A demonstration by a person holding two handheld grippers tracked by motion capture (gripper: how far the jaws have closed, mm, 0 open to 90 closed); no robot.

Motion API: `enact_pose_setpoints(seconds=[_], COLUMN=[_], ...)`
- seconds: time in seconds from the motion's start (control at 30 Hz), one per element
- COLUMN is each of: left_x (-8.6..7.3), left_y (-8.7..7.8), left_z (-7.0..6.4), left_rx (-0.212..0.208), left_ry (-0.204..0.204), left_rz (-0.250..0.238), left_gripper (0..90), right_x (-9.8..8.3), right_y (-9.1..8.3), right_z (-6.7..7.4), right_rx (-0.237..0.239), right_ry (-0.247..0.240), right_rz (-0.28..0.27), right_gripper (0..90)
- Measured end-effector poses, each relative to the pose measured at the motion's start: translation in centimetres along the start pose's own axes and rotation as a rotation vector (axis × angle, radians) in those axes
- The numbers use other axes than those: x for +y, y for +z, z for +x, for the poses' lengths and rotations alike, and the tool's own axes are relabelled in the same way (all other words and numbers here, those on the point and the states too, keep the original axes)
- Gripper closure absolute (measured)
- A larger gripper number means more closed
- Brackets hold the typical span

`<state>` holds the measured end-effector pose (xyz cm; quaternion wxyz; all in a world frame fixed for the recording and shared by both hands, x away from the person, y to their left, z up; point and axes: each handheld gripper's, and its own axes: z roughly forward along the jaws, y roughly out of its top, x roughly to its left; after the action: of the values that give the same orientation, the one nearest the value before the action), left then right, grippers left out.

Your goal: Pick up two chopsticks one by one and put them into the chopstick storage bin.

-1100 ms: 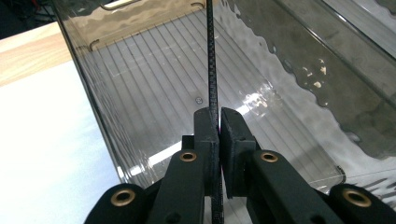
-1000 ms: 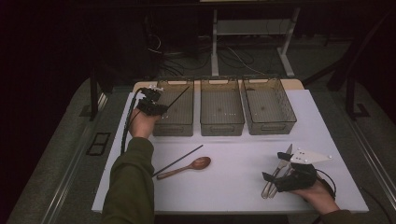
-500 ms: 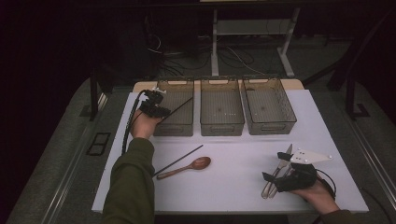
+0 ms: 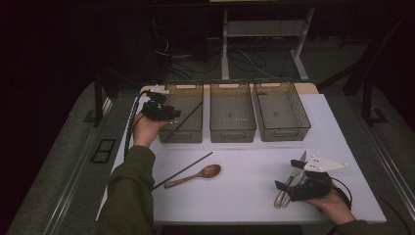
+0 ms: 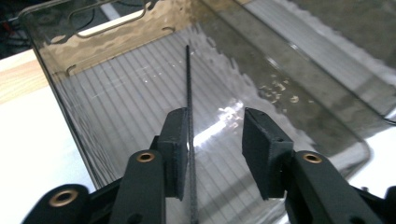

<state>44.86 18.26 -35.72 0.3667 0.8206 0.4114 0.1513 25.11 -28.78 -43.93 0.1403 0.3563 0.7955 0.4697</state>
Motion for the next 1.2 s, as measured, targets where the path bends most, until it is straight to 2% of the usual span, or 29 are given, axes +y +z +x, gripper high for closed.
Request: enact_pose_setpoints(seconds=[0.17, 0.33, 0.53, 0.73, 0.93, 1.2], left_x=[-0.4, -1.3, -2.5, -3.9, -5.3, -8.0], left_y=[-1.2, -2.5, -4.1, -5.5, -6.3, -6.6], left_z=[-0.5, -1.3, -2.4, -3.7, -5.0, -6.4], left_rx=[-0.042, -0.087, -0.105, -0.127, -0.144, -0.180], left_ry=[0.022, 0.016, 0.082, 0.101, 0.128, 0.122], left_rz=[-0.039, -0.095, -0.100, -0.142, -0.146, -0.164], left_gripper=[51.3, 44.5, 39.4, 37.9, 36.1, 34.9], right_x=[0.0, 0.0, 0.0, 0.0, 0.0, 0.0], right_y=[0.0, 0.0, 0.1, 0.1, 0.0, 0.0], right_z=[0.0, 0.0, 0.0, 0.0, 0.1, 0.0], right_rx=[-0.001, 0.000, 0.000, 0.001, 0.003, 0.000], right_ry=[0.000, -0.001, -0.001, -0.004, -0.004, -0.002], right_rz=[0.001, 0.002, 0.002, 0.001, 0.000, -0.002], right_gripper=[1.8, 1.8, 1.8, 1.8, 1.8, 1.8])
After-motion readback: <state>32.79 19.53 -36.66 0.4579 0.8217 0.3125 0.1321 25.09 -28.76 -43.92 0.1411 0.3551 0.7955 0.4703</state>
